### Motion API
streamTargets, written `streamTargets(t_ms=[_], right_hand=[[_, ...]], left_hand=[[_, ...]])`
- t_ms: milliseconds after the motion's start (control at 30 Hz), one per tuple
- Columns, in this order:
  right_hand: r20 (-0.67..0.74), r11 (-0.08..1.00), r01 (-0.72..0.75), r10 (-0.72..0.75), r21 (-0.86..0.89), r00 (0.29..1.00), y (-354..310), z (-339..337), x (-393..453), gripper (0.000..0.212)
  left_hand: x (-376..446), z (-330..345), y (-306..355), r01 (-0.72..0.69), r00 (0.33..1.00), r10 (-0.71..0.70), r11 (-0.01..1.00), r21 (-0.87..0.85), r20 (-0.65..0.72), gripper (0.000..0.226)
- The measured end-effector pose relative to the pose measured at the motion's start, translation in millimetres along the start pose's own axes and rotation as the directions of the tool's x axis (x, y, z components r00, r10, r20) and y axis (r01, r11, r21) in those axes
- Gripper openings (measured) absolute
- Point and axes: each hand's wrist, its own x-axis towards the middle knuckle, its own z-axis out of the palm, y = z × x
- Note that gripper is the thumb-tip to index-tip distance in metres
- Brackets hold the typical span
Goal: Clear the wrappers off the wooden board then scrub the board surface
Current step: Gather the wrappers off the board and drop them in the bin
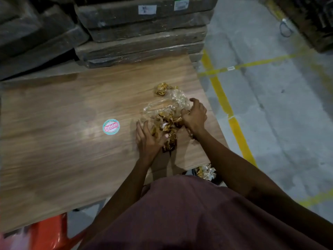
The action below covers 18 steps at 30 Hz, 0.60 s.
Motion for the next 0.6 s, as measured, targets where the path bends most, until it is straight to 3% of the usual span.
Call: streamTargets(t_ms=[100, 167, 233, 333, 467, 600], right_hand=[[0.028, 0.991, -0.078, 0.081, -0.105, 0.996, 13.8, 4.1, 12.0, 0.074], [-0.061, 0.979, -0.149, 0.142, -0.142, 0.988, 27.3, 8.9, 7.8, 0.07], [-0.166, 0.964, -0.217, 0.192, -0.15, 0.967, 39.9, 13.3, -4.8, 0.066], [-0.168, 0.963, -0.254, 0.236, -0.094, 0.957, 54.4, 21.9, -20.0, 0.068], [0.062, 0.977, -0.112, 0.103, 0.181, 0.993, 49.5, 37.6, -21.6, 0.084], [0.13, 0.861, -0.117, 0.059, 0.494, 0.99, 15.8, 44.0, -15.0, 0.082]], left_hand=[[-5.6, 8.9, -2.8, -0.013, 0.998, 0.008, 0.996, 0.087, 0.063, 0.127], [-5.3, 14.2, -5.1, -0.004, 0.992, -0.009, 0.995, 0.096, 0.128, 0.141], [-4.5, 20.2, -5.5, -0.022, 0.988, 0.008, 0.995, 0.095, 0.151, 0.141], [-0.2, 29.8, -1.6, -0.082, 0.994, 0.076, 0.994, 0.074, 0.081, 0.126], [20.2, 36.0, 7.2, -0.041, 0.999, 0.041, 0.999, 0.003, -0.016, 0.106], [45.1, 32.1, 19.7, -0.06, 0.985, 0.053, 0.998, -0.037, -0.167, 0.072]])
